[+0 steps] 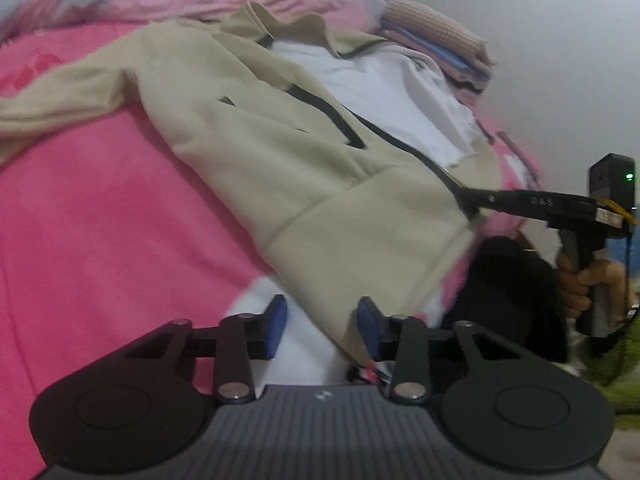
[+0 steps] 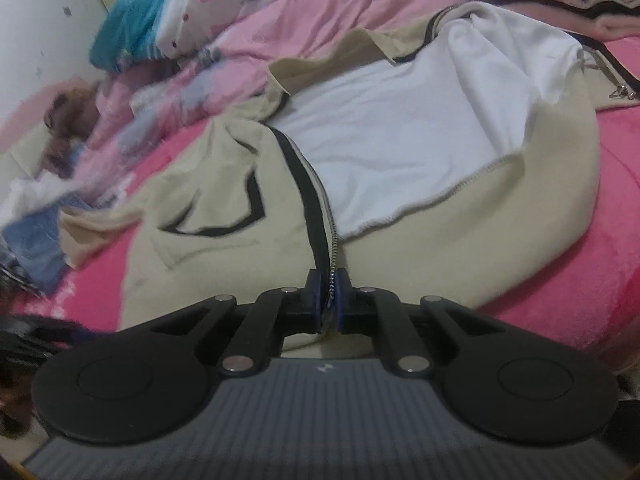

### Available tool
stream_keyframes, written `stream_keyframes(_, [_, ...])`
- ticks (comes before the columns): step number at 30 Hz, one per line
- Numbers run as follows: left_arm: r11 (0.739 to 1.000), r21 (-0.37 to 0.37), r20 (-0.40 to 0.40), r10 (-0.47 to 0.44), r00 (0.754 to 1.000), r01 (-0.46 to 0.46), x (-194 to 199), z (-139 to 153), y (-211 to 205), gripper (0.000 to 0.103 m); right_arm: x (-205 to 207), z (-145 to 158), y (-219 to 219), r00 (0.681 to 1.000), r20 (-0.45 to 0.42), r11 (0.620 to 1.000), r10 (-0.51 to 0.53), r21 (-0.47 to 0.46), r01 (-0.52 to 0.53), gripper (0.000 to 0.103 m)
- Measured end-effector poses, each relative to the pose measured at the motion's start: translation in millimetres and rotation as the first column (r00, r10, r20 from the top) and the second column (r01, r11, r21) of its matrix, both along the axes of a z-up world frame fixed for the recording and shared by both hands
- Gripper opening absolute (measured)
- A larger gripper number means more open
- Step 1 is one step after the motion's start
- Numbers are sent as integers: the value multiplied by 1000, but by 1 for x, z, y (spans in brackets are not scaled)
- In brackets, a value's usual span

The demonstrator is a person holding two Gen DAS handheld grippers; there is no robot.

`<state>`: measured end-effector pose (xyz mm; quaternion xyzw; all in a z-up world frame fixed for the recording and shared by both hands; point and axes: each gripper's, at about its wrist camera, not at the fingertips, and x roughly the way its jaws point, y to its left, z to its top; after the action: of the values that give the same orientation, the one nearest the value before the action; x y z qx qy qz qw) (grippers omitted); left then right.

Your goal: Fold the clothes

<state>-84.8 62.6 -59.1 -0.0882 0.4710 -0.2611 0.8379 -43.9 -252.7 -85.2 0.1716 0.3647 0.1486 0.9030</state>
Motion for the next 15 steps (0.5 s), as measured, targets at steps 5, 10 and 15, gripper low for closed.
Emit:
stream_keyframes(5, [1000,4,-37,-5,999,5,4,-5,-6,36,-4,-4,-5,1000,2,999,0,51,0,5])
stream_keyframes(10, [999,-46,-101,24,995,-28,10,-6,1,33,-9,-5,-11,1000,14,995,1,102,-3,5])
stream_keyframes(15, [991,-116,-160,48,986,-68,16,-10,11,33,-12,3,-21,999,37,984,7,176,-13,5])
